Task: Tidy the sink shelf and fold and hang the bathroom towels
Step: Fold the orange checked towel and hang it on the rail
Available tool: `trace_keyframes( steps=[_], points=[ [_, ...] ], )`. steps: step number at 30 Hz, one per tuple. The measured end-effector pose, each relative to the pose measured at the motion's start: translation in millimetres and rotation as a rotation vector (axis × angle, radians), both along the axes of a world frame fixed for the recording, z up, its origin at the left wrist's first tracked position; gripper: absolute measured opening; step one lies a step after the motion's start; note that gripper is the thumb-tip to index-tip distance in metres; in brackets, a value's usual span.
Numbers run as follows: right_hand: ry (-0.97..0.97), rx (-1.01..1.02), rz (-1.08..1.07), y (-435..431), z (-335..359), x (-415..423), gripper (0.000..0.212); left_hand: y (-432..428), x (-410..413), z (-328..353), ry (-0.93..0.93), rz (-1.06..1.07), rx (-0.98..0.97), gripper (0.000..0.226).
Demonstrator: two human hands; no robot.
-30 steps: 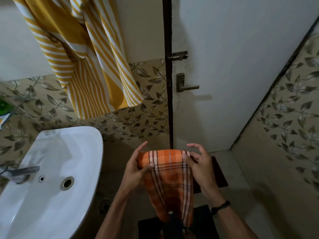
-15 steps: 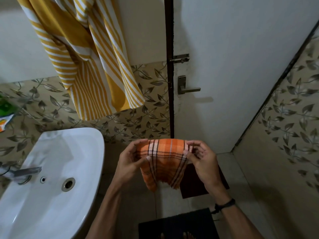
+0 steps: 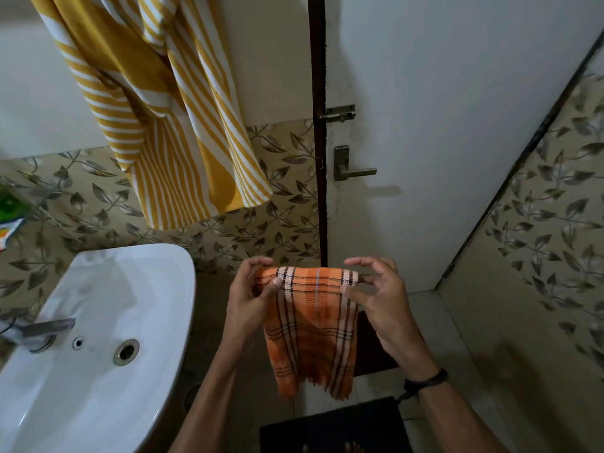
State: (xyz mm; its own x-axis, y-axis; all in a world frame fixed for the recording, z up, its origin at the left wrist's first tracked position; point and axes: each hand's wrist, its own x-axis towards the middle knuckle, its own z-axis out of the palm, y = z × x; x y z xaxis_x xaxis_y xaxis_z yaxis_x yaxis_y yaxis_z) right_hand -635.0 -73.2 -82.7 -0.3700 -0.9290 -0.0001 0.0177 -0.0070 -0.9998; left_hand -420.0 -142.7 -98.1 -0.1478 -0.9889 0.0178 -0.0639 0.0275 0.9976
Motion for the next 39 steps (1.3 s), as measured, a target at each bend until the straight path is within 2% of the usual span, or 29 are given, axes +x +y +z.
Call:
trace_keyframes(
  steps=[5,8,11,14,20,23,26,28,30,34,37,39],
  points=[
    [0.175,0.002,-0.051,-0.7,-3.4,-2.7,0.036,3.6,8.1,14.5,0.019,-0.177,0.111,0.049],
    [0.215,0.014,-0.016,-0.9,0.6,-4.3,0.036,1.9,13.9,21.7,-0.08,-0.237,0.093,0.052],
    [0.19,0.013,0.088,0.0,7.1,-2.6,0.042,-4.4,18.0,22.0,-0.276,-0.213,-0.01,0.052],
    [0.266,0.016,0.154,-0.5,15.2,0.1,0.044,-5.7,15.3,26.4,-0.462,-0.144,-0.139,0.052],
    [0.61,-0.031,0.083,-11.8,29.0,1.1,0.032,-16.0,16.3,31.3,-0.651,-0.06,-0.316,0.031],
    [0.639,-0.107,0.09,-19.1,40.5,-0.9,0.03,-14.1,13.8,43.2,-0.709,0.087,-0.359,0.028],
    [0.581,-0.181,0.13,-29.2,54.3,-0.8,0.026,-15.1,13.4,56.0,-0.742,0.147,-0.415,0.025],
    [0.49,-0.214,0.168,-35.3,64.5,1.8,0.023,-17.9,14.5,62.4,-0.713,0.151,-0.405,0.025],
    [0.443,-0.256,0.171,-40.7,72.8,6.5,0.02,-16.6,14.4,68.6,-0.587,0.186,-0.381,0.026],
    [0.416,-0.333,0.124,-49.0,78.4,17.0,0.017,4.1,-0.3,66.3,-0.374,0.347,-0.455,0.031],
    [0.4,-0.345,0.074,-54.8,80.2,21.2,0.014,29.4,-23.5,49.8,-0.245,0.172,-0.321,0.06],
    [0.398,-0.345,0.047,-57.6,81.3,22.3,0.013,42.2,-42.2,39.1,-0.202,-0.003,-0.189,0.093]
  ],
)
